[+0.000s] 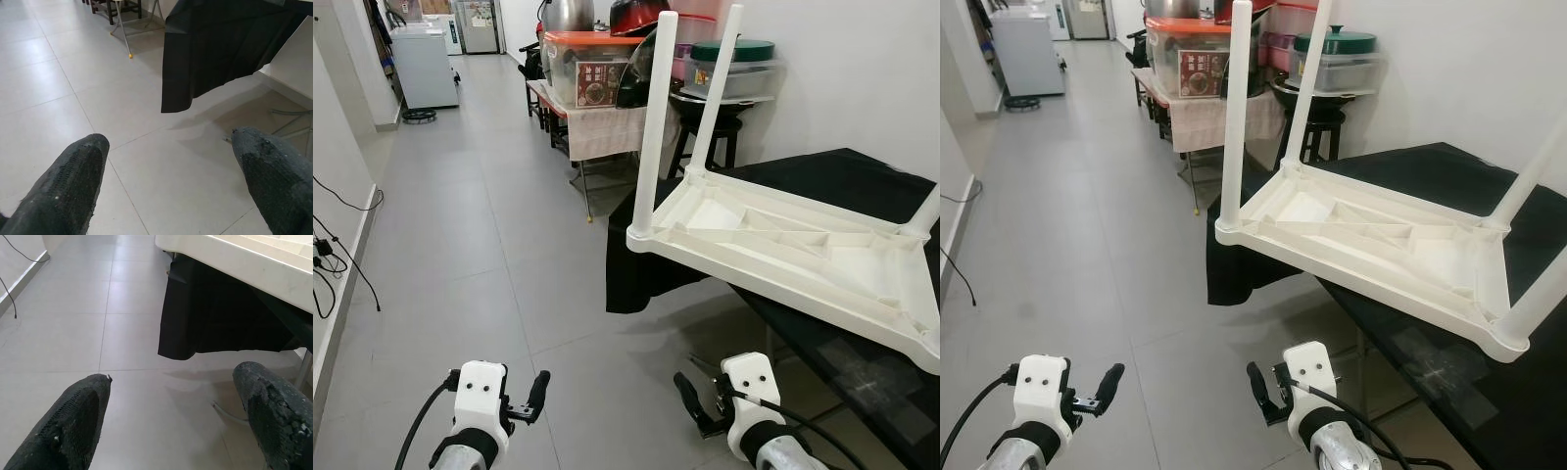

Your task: Building children table

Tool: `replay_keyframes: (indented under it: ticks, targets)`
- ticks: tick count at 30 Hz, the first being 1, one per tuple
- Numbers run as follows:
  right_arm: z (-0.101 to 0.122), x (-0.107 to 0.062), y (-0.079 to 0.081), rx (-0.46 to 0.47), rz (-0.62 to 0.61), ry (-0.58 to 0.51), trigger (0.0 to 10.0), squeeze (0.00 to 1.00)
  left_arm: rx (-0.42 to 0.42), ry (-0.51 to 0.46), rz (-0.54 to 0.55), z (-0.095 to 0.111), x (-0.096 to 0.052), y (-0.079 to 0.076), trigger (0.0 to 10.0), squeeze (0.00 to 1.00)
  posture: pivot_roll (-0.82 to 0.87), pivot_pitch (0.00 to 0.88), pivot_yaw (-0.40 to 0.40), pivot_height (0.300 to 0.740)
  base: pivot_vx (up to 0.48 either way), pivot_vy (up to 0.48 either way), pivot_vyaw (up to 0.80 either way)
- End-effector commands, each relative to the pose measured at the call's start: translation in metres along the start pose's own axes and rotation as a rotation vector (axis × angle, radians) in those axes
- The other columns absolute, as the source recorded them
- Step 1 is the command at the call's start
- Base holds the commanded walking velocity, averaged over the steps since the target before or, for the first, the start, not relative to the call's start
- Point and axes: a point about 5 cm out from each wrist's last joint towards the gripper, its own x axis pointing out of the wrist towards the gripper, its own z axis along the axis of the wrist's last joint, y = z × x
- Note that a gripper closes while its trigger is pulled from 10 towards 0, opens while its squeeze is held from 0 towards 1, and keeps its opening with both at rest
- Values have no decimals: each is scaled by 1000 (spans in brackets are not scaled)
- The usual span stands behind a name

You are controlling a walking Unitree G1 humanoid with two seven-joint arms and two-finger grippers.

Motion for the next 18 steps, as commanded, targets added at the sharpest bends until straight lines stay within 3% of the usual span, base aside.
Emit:
replay_keyframes:
  ticks: [1,8,18]
  targets:
    - [-1,2,-3,1,-11,9,10000,0,-7,0,9,-2,0,1,10000,0,-8,0,-43,740,0,0,0]
    - [-1,2,-4,11,0,7,10000,0,-13,-5,16,-1,0,2,10000,0,-8,0,-44,740,0,0,0]
    - [-1,3,-4,31,29,5,10000,0,-24,1,-19,-3,0,0,10000,0,-8,0,-40,740,0,-471,0]
